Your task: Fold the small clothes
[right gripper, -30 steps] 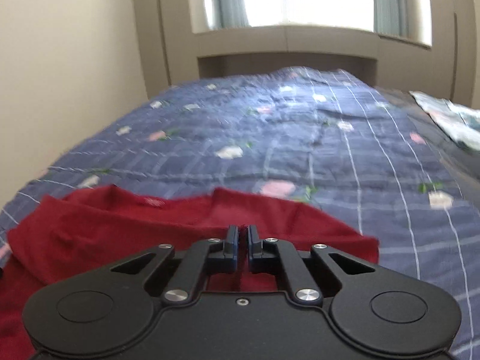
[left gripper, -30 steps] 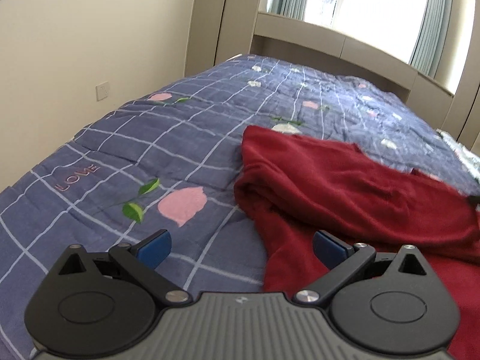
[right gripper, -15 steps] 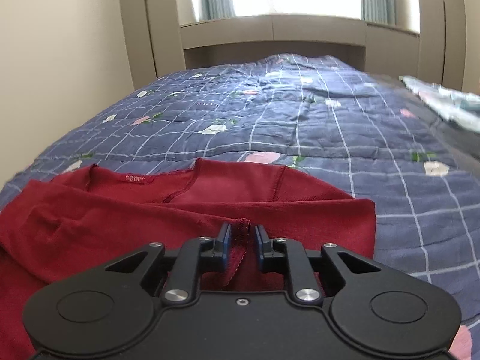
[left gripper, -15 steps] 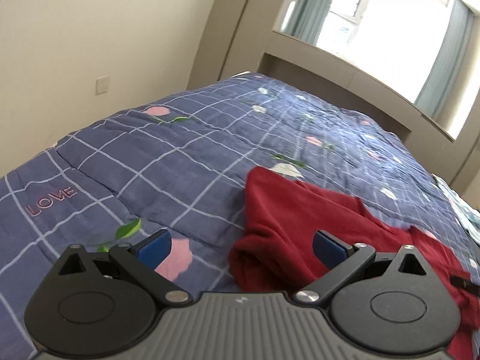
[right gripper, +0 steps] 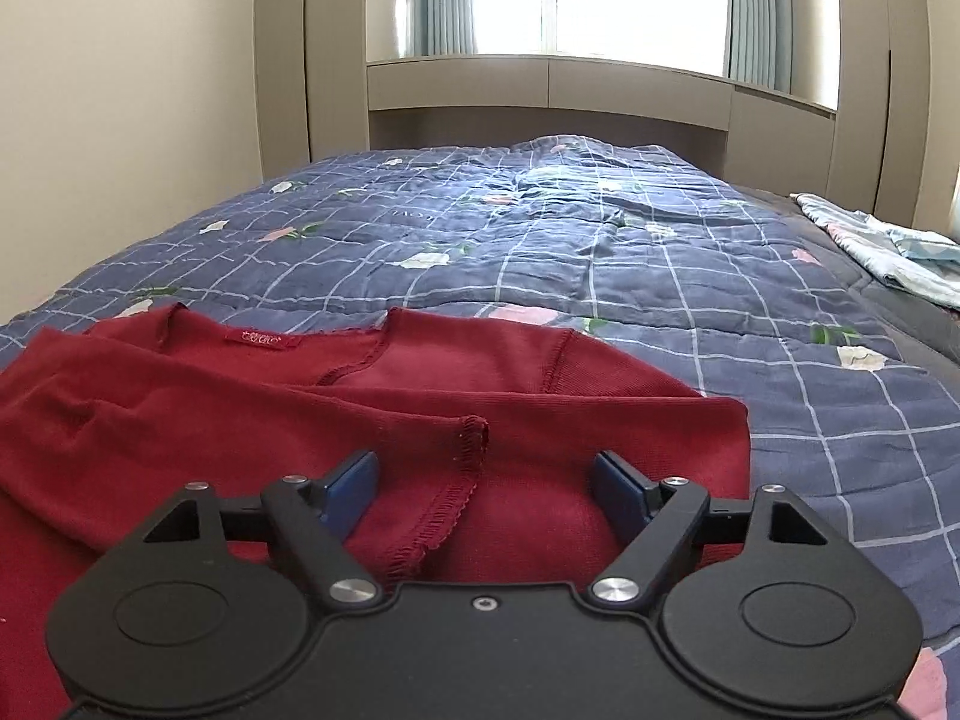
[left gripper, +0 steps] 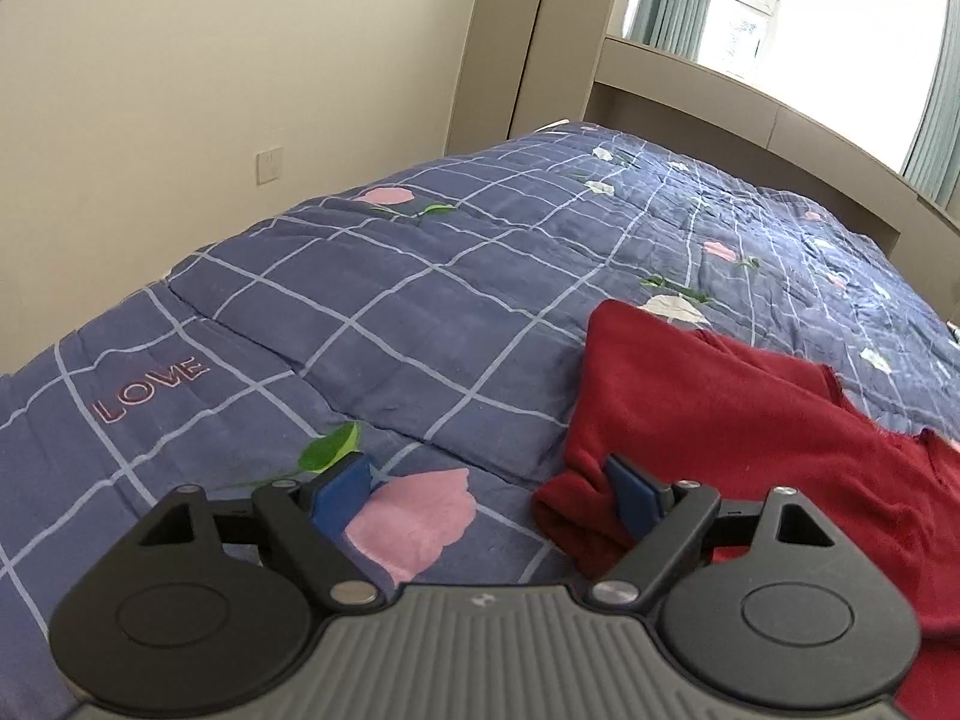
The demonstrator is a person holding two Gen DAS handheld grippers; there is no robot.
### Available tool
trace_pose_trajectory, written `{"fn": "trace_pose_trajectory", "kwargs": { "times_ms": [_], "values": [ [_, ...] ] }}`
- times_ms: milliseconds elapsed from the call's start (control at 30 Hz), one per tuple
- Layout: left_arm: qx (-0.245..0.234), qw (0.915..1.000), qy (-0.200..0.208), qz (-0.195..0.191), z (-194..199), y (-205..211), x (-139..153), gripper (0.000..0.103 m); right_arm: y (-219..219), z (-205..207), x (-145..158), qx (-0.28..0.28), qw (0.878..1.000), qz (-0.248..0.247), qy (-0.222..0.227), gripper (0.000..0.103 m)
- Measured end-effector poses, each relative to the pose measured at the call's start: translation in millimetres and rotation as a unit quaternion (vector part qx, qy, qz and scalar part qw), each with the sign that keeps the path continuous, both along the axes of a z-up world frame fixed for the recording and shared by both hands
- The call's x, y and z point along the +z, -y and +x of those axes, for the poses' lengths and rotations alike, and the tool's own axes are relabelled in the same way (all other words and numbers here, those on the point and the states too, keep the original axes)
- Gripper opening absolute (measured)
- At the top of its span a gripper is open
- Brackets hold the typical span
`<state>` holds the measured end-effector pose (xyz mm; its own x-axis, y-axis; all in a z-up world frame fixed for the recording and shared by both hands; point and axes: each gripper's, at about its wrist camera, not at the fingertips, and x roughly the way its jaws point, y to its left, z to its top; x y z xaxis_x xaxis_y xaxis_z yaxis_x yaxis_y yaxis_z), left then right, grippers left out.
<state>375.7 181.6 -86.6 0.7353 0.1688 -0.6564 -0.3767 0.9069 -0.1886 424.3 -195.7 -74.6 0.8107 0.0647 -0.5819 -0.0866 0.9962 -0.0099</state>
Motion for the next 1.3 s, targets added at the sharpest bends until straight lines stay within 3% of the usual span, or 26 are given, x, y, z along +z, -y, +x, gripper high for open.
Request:
{"fn": "trace_pose_trajectory", "kwargs": {
  "times_ms": [167, 267, 367, 533, 667, 800, 967, 1167, 1300],
  "values": [
    [0.008, 0.9998, 0.016, 0.01, 0.0, 2.2, 16.5, 0.101, 0.6, 0.8, -2.6, -0.016, 1.0, -0.001, -0.001, 0.102],
    [0.001, 0.9987, 0.042, 0.028, 12.3, 6.7, 28.0, 0.103, 0.1, 0.0, -3.3, -0.016, 1.0, -0.003, 0.001, 0.102],
    [-0.009, 0.9981, 0.038, 0.047, 40.3, 11.7, 28.6, 0.103, -2.2, -0.5, -4.5, -0.017, 1.0, -0.01, 0.003, 0.102],
    [-0.005, 0.9964, -0.008, 0.084, 88.0, 10.9, 3.1, 0.102, -2.8, 0.2, -5.5, -0.017, 1.0, -0.005, 0.003, 0.102],
    [-0.006, 0.9971, -0.014, 0.074, 92.7, 4.3, -8.0, 0.103, -2.7, 0.2, -6.0, -0.017, 1.0, -0.005, 0.003, 0.102],
    [0.002, 0.9979, 0.002, 0.064, 80.8, -2.4, -1.1, 0.102, -2.8, 0.2, -6.1, -0.017, 1.0, -0.004, 0.003, 0.102],
    [-0.018, 0.9979, 0.039, 0.048, 33.2, -11.0, 11.5, 0.102, -2.8, -0.1, -5.9, -0.018, 1.0, -0.005, 0.004, 0.102],
    [-0.081, 0.9935, 0.025, 0.076, -22.4, -3.3, 6.7, 0.103, -2.8, -0.3, -6.0, -0.018, 1.0, -0.005, 0.004, 0.102],
    [-0.119, 0.9884, 0.009, 0.093, -34.7, 7.3, -4.6, 0.102, -3.0, -0.3, -6.2, -0.018, 1.0, -0.005, 0.004, 0.102]
  ]
}}
